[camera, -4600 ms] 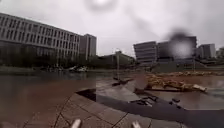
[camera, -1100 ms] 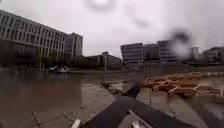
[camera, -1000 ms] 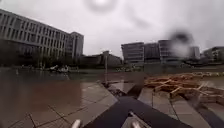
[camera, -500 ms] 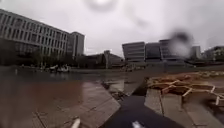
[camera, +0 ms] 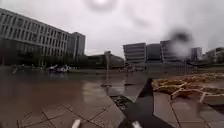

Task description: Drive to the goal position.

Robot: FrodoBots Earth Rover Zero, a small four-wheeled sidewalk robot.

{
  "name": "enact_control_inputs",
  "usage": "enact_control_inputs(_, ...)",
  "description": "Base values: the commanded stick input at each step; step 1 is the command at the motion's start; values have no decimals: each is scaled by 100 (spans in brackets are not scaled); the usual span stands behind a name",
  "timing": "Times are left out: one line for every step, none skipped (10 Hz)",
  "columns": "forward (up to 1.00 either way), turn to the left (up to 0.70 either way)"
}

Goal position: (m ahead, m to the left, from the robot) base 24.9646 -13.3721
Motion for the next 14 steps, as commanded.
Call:
enact_control_inputs(70, 0)
enact_control_inputs(70, 0)
enact_control_inputs(70, 0)
enact_control_inputs(70, 0)
enact_control_inputs(70, 0)
enact_control_inputs(70, 0)
enact_control_inputs(70, 0)
enact_control_inputs(70, 0)
enact_control_inputs(70, 0)
enact_control_inputs(70, 0)
enact_control_inputs(70, 0)
enact_control_inputs(70, 0)
enact_control_inputs(70, 0)
enact_control_inputs(70, 0)
